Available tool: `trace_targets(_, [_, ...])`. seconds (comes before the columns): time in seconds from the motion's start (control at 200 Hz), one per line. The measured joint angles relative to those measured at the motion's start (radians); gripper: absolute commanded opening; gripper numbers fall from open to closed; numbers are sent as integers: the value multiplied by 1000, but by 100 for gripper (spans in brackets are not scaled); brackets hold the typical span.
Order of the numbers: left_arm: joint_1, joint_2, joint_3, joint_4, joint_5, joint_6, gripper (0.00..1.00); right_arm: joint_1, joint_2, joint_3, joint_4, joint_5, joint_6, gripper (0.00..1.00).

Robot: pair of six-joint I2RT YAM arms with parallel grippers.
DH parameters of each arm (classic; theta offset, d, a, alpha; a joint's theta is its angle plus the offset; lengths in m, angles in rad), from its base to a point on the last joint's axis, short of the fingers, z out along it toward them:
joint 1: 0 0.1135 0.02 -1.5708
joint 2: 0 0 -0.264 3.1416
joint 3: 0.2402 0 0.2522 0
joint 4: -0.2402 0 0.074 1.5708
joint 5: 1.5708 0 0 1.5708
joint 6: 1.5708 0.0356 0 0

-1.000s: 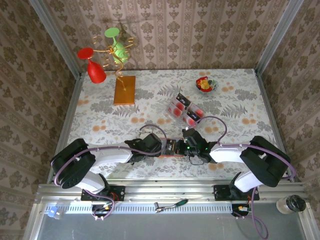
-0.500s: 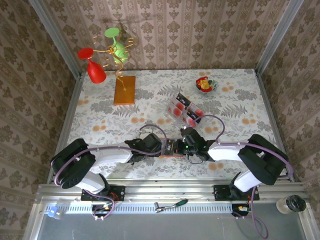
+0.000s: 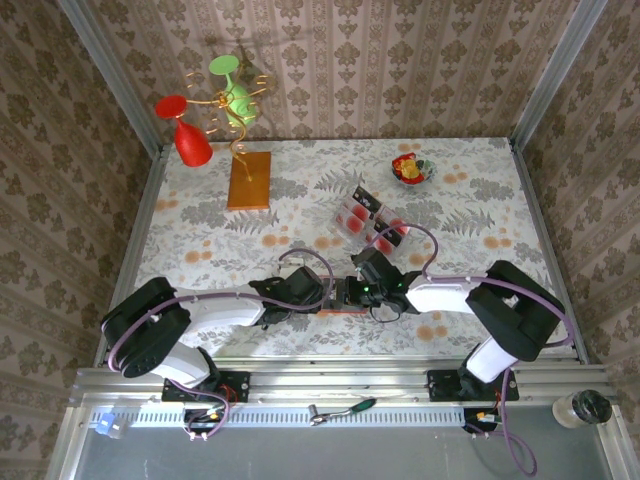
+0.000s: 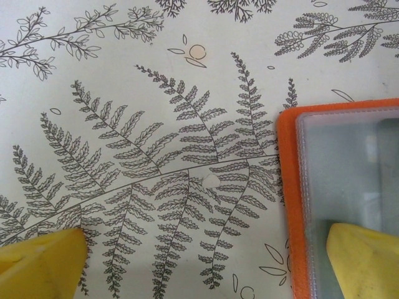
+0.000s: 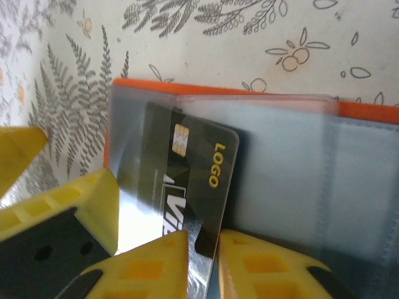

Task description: Put the credit cards into the card holder

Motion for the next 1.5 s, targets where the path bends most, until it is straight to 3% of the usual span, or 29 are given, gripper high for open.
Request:
trace_targets(0.15, [0,-5,0,-9,0,0,100,-11,-48,23,-118,2,-45,31])
trace_targets(0.31, [0,-9,-1,-13,1,0,100,-24,-66,47,-196,6,-75,15])
trace_targets(0.43, [0,-14,-5,-12,2,0,100,-26,-60,80,-223,5,-95,10])
trace_targets(1.005, [1,-28,-6,-30,3,1,100,-11,114,202,-216,-22,-97,7])
trace_targets(1.5, [74,-143,-70,-77,37,0,100,-6,127,214,-217,-31,-96,8])
